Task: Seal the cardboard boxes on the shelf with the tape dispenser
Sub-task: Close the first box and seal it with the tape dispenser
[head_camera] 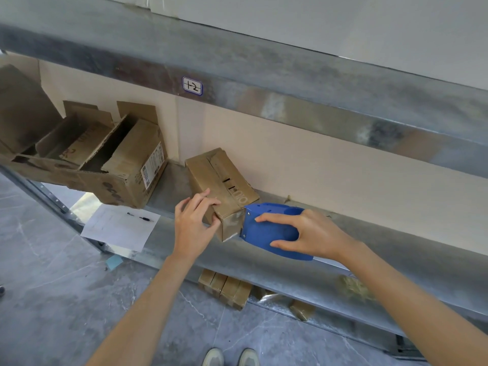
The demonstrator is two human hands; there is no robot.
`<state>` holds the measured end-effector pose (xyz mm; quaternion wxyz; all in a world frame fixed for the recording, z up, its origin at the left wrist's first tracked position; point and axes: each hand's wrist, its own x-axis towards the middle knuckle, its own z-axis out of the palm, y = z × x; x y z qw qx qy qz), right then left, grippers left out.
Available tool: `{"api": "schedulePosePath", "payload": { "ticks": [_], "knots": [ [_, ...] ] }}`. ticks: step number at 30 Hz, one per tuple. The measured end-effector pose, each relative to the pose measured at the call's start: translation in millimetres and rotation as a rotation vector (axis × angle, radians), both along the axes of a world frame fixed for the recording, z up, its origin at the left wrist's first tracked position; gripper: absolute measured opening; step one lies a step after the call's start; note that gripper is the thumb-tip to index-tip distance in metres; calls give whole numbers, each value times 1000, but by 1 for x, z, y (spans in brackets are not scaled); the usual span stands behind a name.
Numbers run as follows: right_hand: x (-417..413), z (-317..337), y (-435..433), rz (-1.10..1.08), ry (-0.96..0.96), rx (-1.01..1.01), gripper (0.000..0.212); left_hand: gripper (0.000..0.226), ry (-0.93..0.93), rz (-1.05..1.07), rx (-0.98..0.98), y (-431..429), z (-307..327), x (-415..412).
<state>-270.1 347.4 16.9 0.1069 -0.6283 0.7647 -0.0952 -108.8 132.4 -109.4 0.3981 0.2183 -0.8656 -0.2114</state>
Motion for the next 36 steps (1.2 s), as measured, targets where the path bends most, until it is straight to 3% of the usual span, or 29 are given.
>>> {"api": "schedulePosePath", "payload": {
  "ticks": [5,11,19,23,26,31,36],
  "knots": [
    [1,3,1,-8,33,11,53,25,-13,-11,57,3,9,3],
    [-1,7,-3,-5,57,40,56,66,-234,-154,89,14,8,8],
    [-1,14,-12,25,-53,88,55,61,-168,-101,52,6,9,4],
    [13,18,-26,92,-83,128,52,57,-112,-230,199,-18,10,23],
    [24,18,-41,145,-47,131,51,56,-99,-276,263,-30,13,33],
    [17,16,-58,184,53,95,52,76,-63,-231,331,-27,12,31],
    [4,14,-61,202,69,92,54,77,-32,-207,354,-24,9,29]
  ]
}}
